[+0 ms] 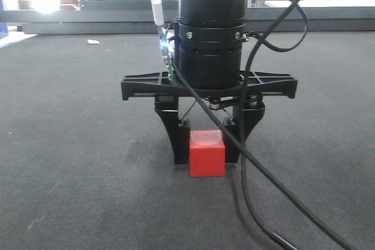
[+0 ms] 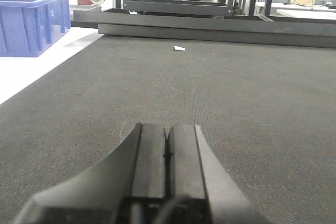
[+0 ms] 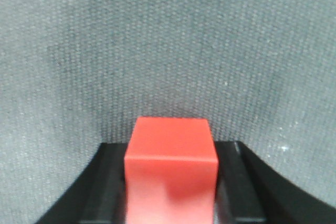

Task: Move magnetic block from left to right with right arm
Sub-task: 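Close the right gripper on the red cube and lift it, then raise the held red cube clear of the table with the right gripper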

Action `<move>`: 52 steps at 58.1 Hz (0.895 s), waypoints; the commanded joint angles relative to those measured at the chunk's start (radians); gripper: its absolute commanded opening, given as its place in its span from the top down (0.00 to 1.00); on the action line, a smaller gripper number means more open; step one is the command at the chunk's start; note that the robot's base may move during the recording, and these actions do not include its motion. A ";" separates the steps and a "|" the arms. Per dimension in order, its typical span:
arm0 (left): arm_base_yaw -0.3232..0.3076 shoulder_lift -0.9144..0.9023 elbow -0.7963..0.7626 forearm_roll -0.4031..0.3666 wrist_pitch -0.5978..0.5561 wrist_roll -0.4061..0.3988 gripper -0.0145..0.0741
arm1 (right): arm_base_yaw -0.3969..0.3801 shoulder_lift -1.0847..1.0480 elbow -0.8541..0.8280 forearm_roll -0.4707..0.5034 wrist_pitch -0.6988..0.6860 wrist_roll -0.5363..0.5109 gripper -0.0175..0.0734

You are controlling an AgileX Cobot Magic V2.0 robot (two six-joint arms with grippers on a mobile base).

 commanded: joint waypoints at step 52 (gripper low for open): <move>-0.007 -0.007 0.010 -0.006 -0.083 -0.001 0.97 | -0.354 -0.714 0.399 -0.070 -0.172 -0.504 0.39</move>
